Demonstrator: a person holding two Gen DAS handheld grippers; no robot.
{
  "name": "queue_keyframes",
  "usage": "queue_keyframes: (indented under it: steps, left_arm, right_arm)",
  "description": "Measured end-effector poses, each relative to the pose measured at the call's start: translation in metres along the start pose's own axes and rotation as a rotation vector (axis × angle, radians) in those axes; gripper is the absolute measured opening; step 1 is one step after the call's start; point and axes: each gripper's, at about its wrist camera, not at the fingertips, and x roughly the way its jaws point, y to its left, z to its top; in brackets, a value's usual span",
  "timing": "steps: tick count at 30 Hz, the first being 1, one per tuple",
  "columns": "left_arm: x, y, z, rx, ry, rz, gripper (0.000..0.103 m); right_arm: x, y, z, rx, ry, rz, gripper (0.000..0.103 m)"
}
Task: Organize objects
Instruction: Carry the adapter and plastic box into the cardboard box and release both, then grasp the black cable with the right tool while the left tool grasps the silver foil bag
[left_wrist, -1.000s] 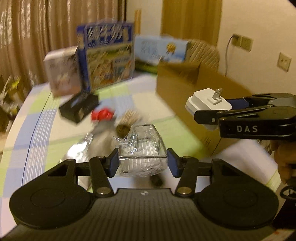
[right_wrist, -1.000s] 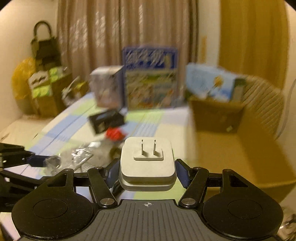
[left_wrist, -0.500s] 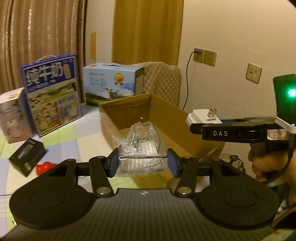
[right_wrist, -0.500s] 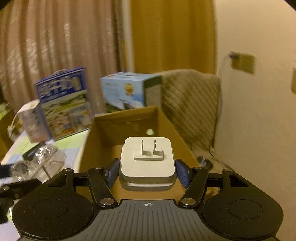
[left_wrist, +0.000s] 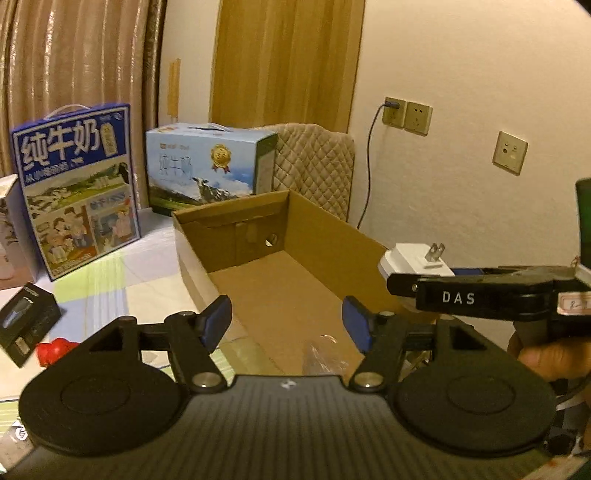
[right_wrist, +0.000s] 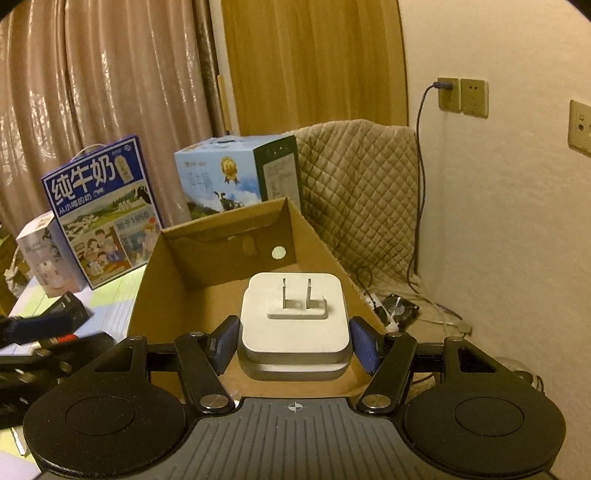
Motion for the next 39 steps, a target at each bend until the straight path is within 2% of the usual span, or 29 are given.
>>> queue_keyframes:
  steps: [3, 6, 8, 14, 19, 26, 34, 39]
  left_arm:
    - [-0.008, 0.010, -0.002, -0.019, 0.002, 0.026, 0.065]
    - [-0.016, 0.021, -0.005, -0.038, 0.012, 0.041, 0.069]
    - [-0.022, 0.029, -0.008, -0.036, 0.014, 0.055, 0.070]
    - [-0.042, 0.056, -0.015, -0.062, 0.010, 0.112, 0.073]
    - [-0.059, 0.079, -0.020, -0.080, 0.011, 0.157, 0.074]
    - [-0.088, 0.107, -0.027, -0.092, 0.000, 0.226, 0.076]
    - [-0.112, 0.145, -0.044, -0.121, 0.028, 0.295, 0.079]
    - [-0.125, 0.160, -0.052, -0.089, 0.061, 0.323, 0.081]
  right_arm:
    - [0.003, -0.001, -0.001, 0.014, 0.000, 0.015, 0.062]
    - [0.005, -0.003, 0.002, 0.054, -0.042, 0.087, 0.065]
    - [0.002, -0.003, 0.004, 0.072, -0.068, 0.068, 0.074]
    - [-0.010, 0.005, 0.004, 0.053, -0.115, 0.067, 0.075]
    - [-0.017, 0.025, 0.004, 0.012, -0.133, 0.082, 0.075]
    - [-0.030, 0.071, -0.001, -0.078, -0.164, 0.178, 0.075]
    - [-0.035, 0.121, -0.013, -0.151, -0.139, 0.284, 0.075]
    - [-0.031, 0.153, -0.031, -0.192, -0.066, 0.354, 0.075]
